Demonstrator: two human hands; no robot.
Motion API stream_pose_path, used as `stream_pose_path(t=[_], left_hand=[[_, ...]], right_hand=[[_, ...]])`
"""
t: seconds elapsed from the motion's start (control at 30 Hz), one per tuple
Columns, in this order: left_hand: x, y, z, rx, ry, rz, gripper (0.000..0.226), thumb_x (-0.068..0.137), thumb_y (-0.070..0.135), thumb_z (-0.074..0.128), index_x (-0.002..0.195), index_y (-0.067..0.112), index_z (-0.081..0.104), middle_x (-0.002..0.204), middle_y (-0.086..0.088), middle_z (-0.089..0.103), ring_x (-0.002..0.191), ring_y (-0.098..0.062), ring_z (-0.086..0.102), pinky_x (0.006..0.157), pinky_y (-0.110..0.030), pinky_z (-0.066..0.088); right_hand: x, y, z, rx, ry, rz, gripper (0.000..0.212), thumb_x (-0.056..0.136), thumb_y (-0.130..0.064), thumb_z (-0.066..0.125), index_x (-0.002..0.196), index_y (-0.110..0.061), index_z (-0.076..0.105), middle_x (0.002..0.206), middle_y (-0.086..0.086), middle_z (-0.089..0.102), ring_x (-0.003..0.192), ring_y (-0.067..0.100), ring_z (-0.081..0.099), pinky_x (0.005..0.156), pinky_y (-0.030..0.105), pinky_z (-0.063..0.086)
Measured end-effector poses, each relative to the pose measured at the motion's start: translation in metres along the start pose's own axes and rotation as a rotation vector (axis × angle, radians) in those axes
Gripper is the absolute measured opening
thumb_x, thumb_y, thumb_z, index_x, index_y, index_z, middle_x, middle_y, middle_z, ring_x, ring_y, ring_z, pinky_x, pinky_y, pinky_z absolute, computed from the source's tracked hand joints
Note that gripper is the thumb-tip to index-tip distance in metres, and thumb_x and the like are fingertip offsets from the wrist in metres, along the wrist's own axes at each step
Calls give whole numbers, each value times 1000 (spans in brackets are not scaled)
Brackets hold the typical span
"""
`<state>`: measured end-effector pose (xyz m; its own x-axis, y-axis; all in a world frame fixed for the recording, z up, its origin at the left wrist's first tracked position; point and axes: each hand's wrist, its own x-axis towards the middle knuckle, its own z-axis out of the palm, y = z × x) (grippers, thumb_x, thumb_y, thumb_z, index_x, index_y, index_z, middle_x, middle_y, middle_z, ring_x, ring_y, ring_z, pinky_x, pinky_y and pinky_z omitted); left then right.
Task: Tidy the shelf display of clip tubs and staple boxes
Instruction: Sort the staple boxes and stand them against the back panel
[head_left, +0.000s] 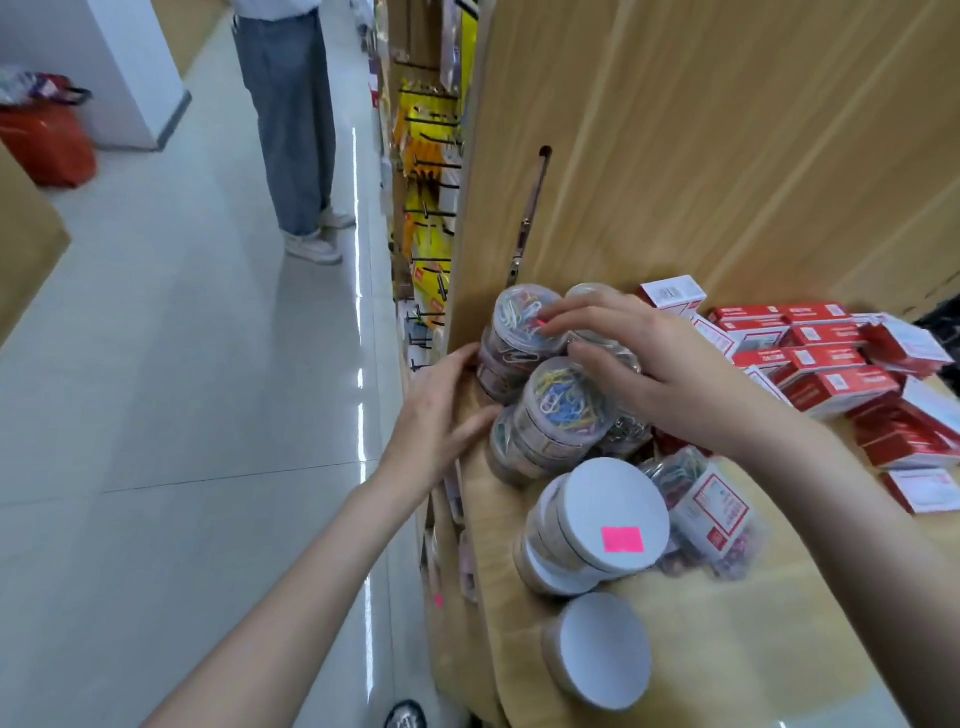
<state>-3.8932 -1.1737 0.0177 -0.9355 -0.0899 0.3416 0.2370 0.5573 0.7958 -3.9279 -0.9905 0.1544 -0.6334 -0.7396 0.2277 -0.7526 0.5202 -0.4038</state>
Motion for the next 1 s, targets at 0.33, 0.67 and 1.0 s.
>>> stream_pose_path(t=[0.33, 0.67, 1.0], left_hand=[[1, -15, -6, 70, 25, 93, 63, 79, 50, 51, 131, 16, 42, 118, 3, 55, 103, -8, 40, 88, -24, 32], [-4, -11, -5, 85, 89, 102, 56, 78, 49, 57, 119, 11, 51, 111, -2, 58, 101, -18, 51, 88, -33, 41], [3, -16, -9, 139, 106, 153, 58, 77, 52, 56, 118, 11, 55, 108, -2, 61, 100, -17, 51, 84, -29, 36]], right_hand=[[0, 3, -6, -31, -56, -47, 34, 92, -27, 39, 114, -12, 61, 124, -6, 57, 115, 13, 49, 99, 20, 32], [7, 3, 0, -54, -34, -79, 38, 83, 0, 42, 113, -11, 61, 124, -6, 56, 115, 16, 47, 99, 21, 32], [7, -1, -1, -45, -52, -27, 59, 69, 5, 33, 118, -11, 60, 130, -3, 53, 124, 5, 41, 106, 15, 28]])
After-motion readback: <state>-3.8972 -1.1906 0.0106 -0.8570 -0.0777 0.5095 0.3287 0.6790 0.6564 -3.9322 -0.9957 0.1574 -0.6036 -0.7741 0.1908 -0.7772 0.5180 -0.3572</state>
